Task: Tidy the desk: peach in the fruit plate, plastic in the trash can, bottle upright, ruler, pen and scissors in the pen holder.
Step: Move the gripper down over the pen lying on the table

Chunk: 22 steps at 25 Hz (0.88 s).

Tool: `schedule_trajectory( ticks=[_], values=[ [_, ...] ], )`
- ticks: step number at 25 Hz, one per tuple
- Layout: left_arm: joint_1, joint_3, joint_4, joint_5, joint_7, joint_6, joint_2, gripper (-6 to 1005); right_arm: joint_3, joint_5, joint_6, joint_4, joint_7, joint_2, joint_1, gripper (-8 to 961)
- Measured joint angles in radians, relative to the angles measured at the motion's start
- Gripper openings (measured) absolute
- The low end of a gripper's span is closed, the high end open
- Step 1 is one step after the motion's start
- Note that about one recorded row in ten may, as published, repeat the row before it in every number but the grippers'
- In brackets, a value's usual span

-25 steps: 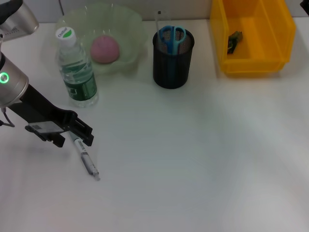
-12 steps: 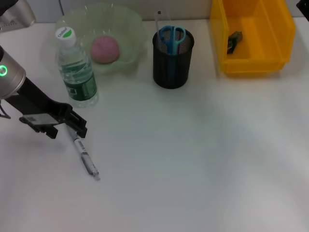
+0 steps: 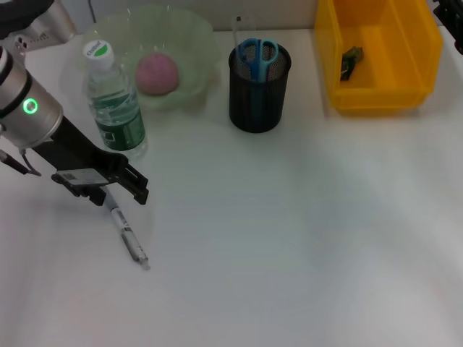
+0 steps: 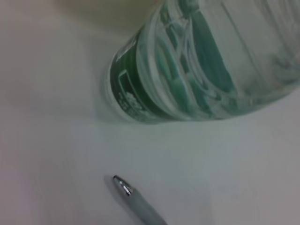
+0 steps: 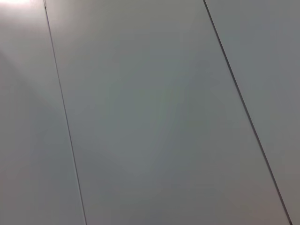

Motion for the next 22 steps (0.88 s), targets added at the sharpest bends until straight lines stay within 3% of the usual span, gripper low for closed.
schedule_trajectory(
  ticks=[6,10,22],
  values=[
    [-0.009,-0.018,-0.009,0.002,0.000,-0.016,0.000,641,0.000,0.000,0.002,0.001,0.000,0.000,0.008,509],
    [-0.030,-0.090,-0.052,0.053,-0.001,-0.023,0.008,637,0.004,0.000,0.012,0.005,0.000,-0.001,0.016,509],
    [-0.031,-0.101,-0.043,0.052,0.010,0.008,0.025,626,0.008,-0.002,0.028,0.011,-0.001,-0.006,0.036,509]
  ],
)
